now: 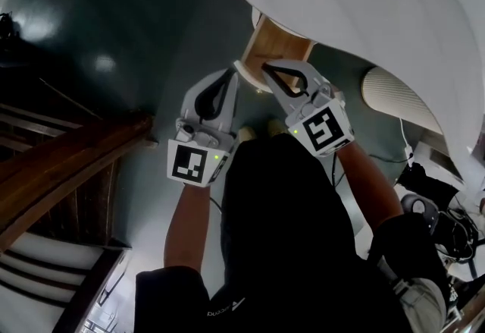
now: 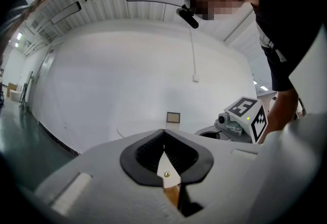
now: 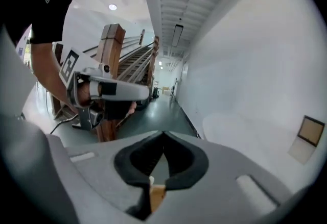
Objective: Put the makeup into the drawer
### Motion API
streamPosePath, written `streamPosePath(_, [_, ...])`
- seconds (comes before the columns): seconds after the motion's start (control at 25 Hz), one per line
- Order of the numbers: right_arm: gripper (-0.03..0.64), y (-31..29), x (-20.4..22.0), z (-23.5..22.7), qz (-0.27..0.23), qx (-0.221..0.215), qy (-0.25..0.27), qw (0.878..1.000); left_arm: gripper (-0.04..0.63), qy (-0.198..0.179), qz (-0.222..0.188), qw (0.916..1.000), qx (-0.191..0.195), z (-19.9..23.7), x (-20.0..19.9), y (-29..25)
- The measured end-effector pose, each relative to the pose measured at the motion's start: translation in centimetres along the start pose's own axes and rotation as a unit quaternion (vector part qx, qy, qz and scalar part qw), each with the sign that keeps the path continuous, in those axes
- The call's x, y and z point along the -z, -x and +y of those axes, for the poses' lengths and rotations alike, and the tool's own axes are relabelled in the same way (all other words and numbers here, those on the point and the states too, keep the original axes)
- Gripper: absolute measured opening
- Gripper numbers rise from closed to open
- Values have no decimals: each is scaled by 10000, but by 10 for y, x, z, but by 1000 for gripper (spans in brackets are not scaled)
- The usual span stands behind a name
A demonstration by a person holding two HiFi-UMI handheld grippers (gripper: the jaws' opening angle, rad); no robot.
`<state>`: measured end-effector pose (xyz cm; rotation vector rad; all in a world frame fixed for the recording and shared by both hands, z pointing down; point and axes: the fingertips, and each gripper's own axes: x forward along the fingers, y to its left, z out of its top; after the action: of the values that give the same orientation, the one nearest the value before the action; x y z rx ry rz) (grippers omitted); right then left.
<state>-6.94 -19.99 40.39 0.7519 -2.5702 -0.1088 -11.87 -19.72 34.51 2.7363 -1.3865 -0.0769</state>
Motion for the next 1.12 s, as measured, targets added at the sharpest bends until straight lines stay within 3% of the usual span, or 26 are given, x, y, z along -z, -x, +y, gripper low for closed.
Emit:
streamPosePath(0.16, [3, 35, -52, -12, -646, 150, -260, 9975, 11, -26, -111, 9999, 39, -17, -41, 2])
streamPosePath(0.36, [3, 83, -116, -12, -1528, 398, -995, 9824, 11, -89, -295, 9994, 125, -37, -97, 22])
streamPosePath(0.64, [3, 157, -166, -23, -2329, 481, -1148, 9645, 11, -318, -497, 9978, 293, -74, -163, 28])
streamPosePath(1.12, [3, 218, -190, -17, -2651, 575, -1014, 9571, 11, -561, -866, 9942, 300, -107, -208, 45])
